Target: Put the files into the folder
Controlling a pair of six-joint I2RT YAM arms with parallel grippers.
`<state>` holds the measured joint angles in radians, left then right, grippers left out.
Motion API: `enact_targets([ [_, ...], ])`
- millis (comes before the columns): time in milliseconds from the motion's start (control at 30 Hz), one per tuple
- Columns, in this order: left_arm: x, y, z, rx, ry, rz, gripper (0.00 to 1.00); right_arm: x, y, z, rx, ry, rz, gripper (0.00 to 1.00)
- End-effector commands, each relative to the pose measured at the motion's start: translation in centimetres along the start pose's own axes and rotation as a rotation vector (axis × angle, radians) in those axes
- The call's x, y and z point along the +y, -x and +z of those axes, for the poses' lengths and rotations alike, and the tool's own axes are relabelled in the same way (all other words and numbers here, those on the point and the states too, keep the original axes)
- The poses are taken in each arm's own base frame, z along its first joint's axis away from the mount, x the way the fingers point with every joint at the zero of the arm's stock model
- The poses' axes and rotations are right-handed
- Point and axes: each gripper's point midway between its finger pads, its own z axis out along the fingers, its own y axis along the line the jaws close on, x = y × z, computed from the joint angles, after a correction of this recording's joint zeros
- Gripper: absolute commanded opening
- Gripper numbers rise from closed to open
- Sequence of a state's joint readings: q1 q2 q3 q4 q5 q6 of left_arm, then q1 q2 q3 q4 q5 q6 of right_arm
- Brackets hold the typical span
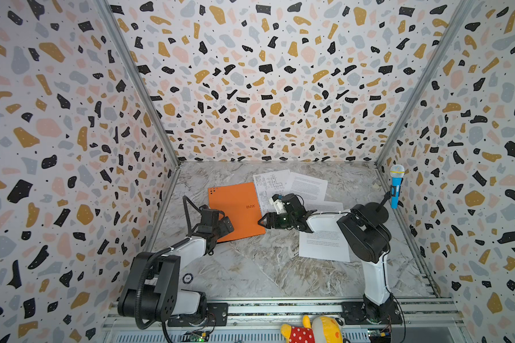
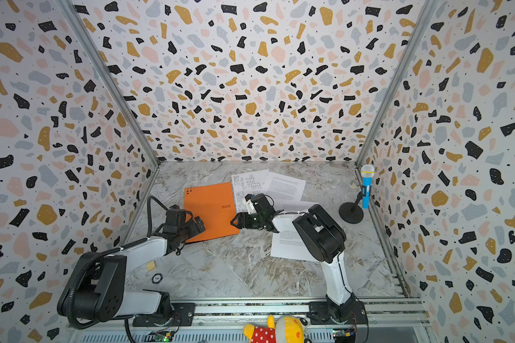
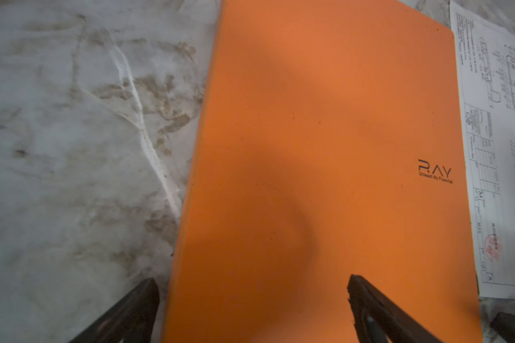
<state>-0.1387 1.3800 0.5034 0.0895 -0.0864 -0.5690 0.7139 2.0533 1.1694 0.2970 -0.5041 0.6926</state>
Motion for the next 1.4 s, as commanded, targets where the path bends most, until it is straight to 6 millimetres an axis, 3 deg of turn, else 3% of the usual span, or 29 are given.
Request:
enact_targets([
  [0, -0.7, 0.9, 0.0, -0.018, -0.021, 0.003, 1.00, 0.3, 0.0, 0.3, 0.022, -0.009, -0.009, 0.70],
  [567, -1.9, 0.3, -0.1, -0.001, -0.102, 0.017, 0.99, 2.3, 0.1, 0.9, 0.038, 0.043, -0.012, 0.67],
  [1167, -2.6, 0.7, -1.2, -0.033, -0.149, 0.005, 0.99, 6.6, 2.0, -1.8, -0.019, 0.125, -0.029, 0.65],
  [1367, -2.6, 0.7, -1.8, -0.044, -0.163, -0.002, 0.99, 7.2, 2.1, -2.4, -0.028, 0.137, -0.007, 0.62],
])
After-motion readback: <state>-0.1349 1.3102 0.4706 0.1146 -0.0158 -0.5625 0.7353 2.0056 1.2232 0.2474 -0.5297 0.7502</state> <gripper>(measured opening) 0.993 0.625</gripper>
